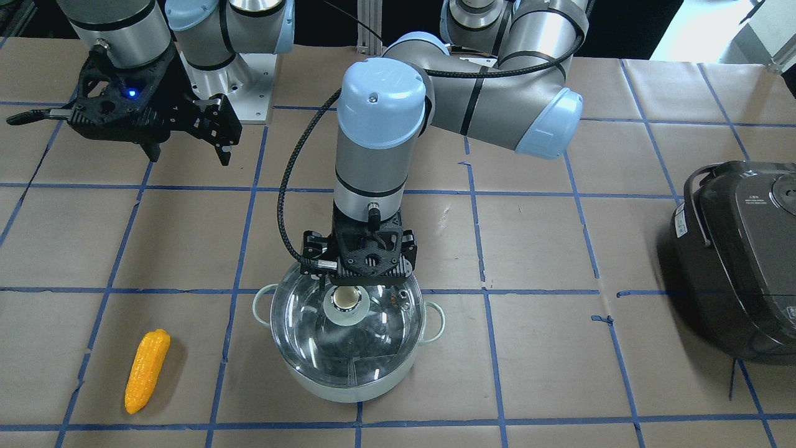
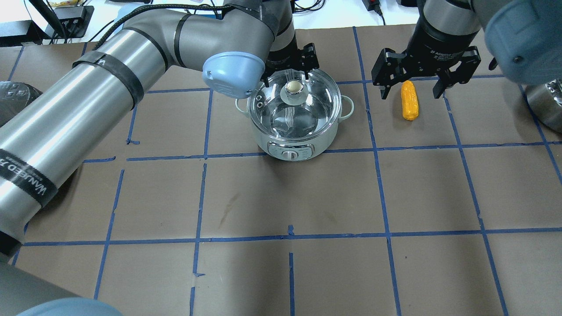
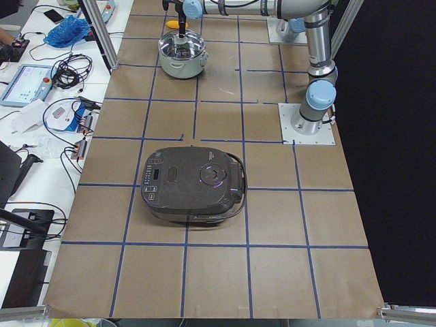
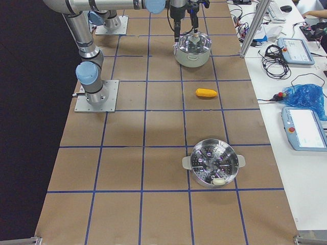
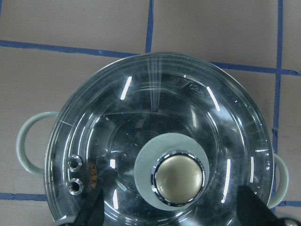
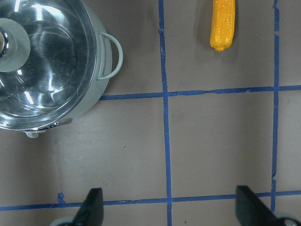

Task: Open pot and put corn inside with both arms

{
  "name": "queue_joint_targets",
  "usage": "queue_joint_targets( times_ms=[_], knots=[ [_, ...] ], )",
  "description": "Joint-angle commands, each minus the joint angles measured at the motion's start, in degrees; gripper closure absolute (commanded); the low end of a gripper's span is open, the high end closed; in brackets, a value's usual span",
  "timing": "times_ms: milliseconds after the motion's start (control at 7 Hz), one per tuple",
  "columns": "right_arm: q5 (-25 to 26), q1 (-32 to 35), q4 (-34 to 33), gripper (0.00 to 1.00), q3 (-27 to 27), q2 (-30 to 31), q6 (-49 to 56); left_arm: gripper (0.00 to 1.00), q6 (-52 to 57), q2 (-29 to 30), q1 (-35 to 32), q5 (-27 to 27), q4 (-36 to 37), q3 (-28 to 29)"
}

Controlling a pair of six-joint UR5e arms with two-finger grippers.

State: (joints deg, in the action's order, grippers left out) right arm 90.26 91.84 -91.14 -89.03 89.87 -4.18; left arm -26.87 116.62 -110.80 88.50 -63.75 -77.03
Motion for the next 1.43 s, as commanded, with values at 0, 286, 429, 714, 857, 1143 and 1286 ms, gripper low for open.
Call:
queue_joint_targets(
  times_ms=[0,286,429,714,857,1143,1286],
  knots=[
    [0.09,0.0,0.0,0.0,0.0,0.04,-0.04,0.0,-0.9,1.58,-0.38,-0.08,0.46,0.13],
    [0.09,0.0,0.0,0.0,0.0,0.04,-0.04,0.0,-0.03,2.99,-0.64,-0.08,3.01,-0.05],
    [0.09,0.0,0.0,0.0,0.0,0.04,-0.04,0.21,0.15,2.91,-0.73,0.18,3.01,-0.05],
    [0.09,0.0,0.0,0.0,0.0,0.04,-0.04,0.77,0.5,2.82,-0.73,0.71,3.01,-0.05],
    [0.09,0.0,0.0,0.0,0.0,0.04,-0.04,0.87,0.59,2.65,-0.73,0.71,3.01,-0.05],
    [0.09,-0.09,0.0,0.0,0.0,-0.05,0.05,0.89,4.08,-1.37,0.05,0.89,0.4,1.43],
    [0.09,-0.35,-0.17,0.0,0.43,-0.13,-0.12,0.89,10.72,-5.49,2.5,0.98,-6.24,2.84]
  ],
)
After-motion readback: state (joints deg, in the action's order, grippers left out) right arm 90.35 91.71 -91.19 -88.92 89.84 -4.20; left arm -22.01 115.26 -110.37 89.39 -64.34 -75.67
